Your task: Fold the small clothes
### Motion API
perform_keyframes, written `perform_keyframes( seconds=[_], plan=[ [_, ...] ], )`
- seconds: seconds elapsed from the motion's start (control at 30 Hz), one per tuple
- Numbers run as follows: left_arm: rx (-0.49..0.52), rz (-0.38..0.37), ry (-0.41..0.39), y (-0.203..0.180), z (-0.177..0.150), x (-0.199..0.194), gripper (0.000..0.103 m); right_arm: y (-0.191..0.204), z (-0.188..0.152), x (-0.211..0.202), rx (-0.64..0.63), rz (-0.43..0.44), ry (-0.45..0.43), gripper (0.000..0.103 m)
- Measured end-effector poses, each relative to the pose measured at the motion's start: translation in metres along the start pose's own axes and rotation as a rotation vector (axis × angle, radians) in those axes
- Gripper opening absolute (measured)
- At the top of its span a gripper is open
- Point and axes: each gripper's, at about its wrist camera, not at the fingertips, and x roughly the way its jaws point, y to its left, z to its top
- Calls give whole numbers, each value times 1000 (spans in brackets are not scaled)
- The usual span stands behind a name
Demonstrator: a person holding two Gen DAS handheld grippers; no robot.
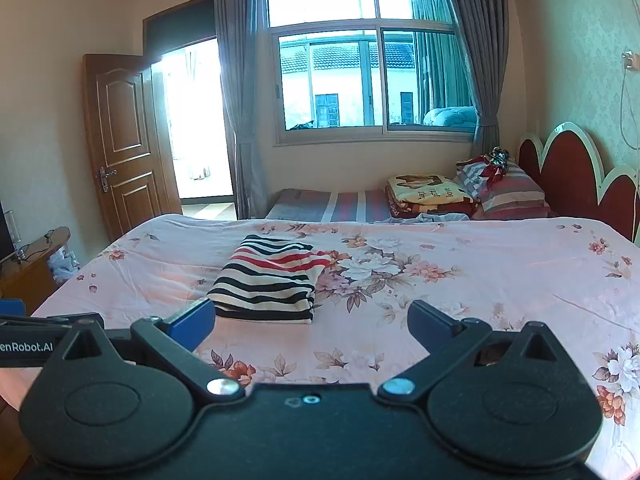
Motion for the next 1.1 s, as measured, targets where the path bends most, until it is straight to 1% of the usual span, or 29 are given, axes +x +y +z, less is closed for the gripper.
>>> perform_keyframes(
  seconds=[0.67, 0.87, 0.97, 1.1],
  plan=[
    [8, -4, 15, 0, 0, 8, 103, 3, -5, 6, -2, 1, 14, 102],
    [11, -6, 38, -3, 1, 20, 103, 3, -6, 15, -2, 3, 36, 102],
    [16, -23, 40, -5, 1, 27, 103, 3, -6, 22, -2, 3, 47, 102],
    [2, -23, 51, -8, 5, 44, 103, 0, -6, 36, 0, 0, 65, 102]
  ],
)
